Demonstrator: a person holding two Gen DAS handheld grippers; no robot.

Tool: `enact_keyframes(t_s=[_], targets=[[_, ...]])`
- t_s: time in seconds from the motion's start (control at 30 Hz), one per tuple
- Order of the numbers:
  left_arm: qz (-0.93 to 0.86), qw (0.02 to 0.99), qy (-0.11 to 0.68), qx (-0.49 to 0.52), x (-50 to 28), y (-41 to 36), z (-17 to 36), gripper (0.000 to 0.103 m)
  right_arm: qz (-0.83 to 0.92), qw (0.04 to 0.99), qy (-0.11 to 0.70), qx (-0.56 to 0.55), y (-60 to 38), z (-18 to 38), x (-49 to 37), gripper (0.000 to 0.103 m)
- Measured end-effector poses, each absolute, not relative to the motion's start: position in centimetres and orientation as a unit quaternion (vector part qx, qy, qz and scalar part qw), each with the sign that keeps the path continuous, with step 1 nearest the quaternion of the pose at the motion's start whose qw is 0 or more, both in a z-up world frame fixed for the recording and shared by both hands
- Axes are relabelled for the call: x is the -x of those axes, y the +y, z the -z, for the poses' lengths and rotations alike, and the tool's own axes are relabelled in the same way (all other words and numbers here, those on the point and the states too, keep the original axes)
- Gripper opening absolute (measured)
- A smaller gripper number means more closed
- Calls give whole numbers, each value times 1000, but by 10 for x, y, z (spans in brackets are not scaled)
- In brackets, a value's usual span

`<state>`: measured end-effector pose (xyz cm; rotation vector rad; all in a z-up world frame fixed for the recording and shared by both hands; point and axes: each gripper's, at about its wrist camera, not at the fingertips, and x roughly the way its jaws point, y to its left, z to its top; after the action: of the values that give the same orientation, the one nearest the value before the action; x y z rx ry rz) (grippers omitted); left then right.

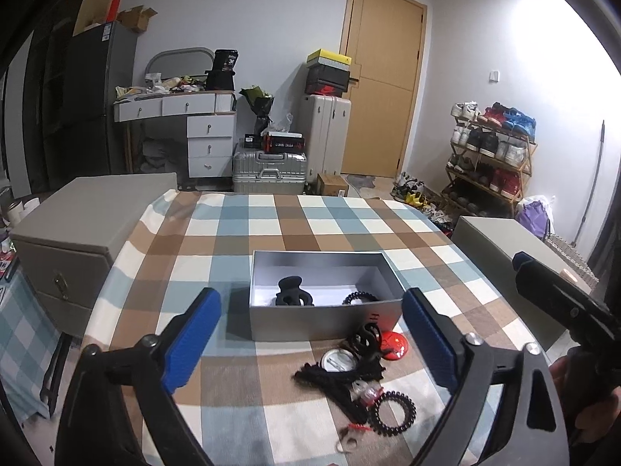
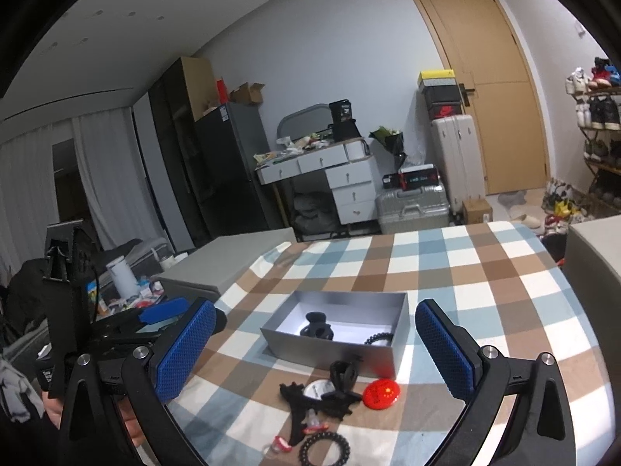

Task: Organize jewelry
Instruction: 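Grasp the clear ring with red top with the left tool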

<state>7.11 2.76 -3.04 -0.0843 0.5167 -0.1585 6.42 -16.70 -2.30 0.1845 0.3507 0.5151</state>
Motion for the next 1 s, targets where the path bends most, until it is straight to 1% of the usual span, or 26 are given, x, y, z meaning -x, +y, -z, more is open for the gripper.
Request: enact_keyframes(t_s=[0.03,0.1,0.37,0.57,0.8,1.0], targets=[[75,964,253,41,-67,27,31,100,-252,948,173,-90,-167,24,-61,103],[71,966,245,44,-61,28,33,102,-249,948,176,-88,-167,26,-56,103],[65,959,272,46,-46,26,58,102,-228,951,198,-67,-166,45,-36,103],[82,942,322,44,-40,22,90,102,-194,956,215,-47,-168,60,-30,103],[90,923,371,49,-37,19,113,102,-176,955,240,-16,-161,86,-22,103],[118,902,412,49,-43,13,125,101,-158,955,251,-9,-162,95,-20,103]])
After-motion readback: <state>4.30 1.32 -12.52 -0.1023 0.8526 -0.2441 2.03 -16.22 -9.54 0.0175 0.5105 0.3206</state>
